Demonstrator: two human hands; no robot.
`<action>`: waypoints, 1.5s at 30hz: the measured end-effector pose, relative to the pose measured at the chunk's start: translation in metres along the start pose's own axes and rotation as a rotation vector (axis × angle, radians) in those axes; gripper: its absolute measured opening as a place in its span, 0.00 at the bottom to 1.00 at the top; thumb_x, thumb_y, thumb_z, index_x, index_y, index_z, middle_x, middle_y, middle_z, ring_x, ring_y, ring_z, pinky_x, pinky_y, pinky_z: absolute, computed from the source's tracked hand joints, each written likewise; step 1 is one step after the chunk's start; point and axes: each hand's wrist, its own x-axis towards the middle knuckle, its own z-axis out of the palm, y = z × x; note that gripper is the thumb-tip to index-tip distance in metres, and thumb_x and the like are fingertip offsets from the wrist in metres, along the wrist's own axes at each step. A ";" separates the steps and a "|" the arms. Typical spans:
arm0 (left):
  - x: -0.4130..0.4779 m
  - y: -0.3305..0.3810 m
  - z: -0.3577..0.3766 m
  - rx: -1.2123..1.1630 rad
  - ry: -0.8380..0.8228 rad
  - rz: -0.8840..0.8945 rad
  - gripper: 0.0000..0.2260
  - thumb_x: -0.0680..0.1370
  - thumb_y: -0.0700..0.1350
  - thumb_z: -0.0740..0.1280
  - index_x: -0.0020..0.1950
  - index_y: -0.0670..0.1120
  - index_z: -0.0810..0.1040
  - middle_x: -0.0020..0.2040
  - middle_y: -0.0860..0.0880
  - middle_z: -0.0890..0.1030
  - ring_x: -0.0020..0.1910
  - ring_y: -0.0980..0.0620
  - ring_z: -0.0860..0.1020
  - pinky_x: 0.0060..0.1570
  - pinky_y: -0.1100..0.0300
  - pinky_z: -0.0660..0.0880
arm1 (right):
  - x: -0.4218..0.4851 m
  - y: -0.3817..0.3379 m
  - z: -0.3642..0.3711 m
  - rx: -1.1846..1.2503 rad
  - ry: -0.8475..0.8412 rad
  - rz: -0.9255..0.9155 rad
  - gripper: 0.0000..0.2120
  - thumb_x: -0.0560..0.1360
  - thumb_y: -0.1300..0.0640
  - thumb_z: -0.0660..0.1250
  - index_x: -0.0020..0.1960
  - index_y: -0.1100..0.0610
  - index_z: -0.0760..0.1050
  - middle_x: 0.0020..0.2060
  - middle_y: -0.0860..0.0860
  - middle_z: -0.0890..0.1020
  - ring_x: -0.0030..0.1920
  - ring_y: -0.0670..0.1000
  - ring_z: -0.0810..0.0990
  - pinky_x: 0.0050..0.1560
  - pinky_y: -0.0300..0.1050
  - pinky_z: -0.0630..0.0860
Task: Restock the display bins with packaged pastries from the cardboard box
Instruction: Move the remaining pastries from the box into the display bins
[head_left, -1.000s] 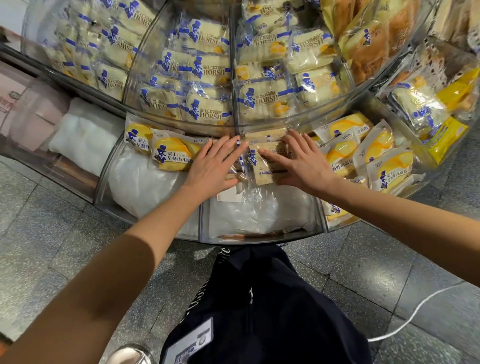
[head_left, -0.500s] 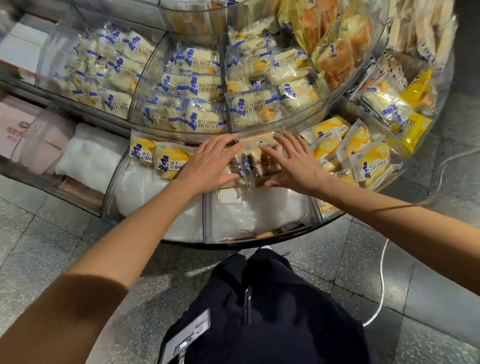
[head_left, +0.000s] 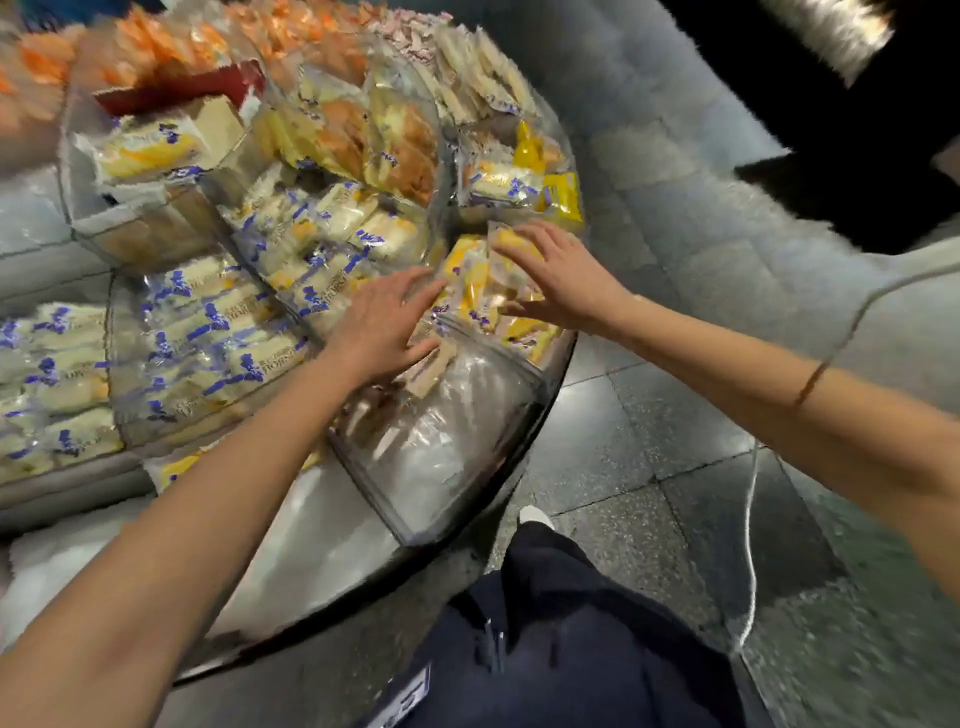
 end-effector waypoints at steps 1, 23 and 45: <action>0.010 0.008 -0.003 0.000 0.013 0.044 0.34 0.74 0.53 0.73 0.75 0.44 0.65 0.71 0.37 0.69 0.65 0.35 0.72 0.60 0.41 0.70 | -0.014 0.010 -0.005 0.004 0.023 0.045 0.40 0.71 0.31 0.57 0.73 0.58 0.68 0.67 0.66 0.71 0.68 0.68 0.69 0.66 0.64 0.69; 0.086 0.403 -0.053 -0.122 0.138 1.134 0.32 0.75 0.50 0.71 0.76 0.46 0.63 0.71 0.42 0.69 0.68 0.39 0.68 0.67 0.42 0.66 | -0.484 -0.029 -0.054 -0.042 0.026 0.965 0.36 0.76 0.36 0.62 0.77 0.52 0.58 0.73 0.60 0.65 0.73 0.61 0.62 0.72 0.56 0.60; -0.147 0.871 -0.044 -0.195 -0.004 2.061 0.31 0.76 0.50 0.70 0.77 0.47 0.63 0.71 0.44 0.69 0.69 0.43 0.67 0.66 0.45 0.66 | -0.896 -0.257 -0.029 0.054 0.179 1.763 0.38 0.76 0.34 0.58 0.80 0.48 0.50 0.76 0.57 0.60 0.76 0.60 0.57 0.74 0.58 0.58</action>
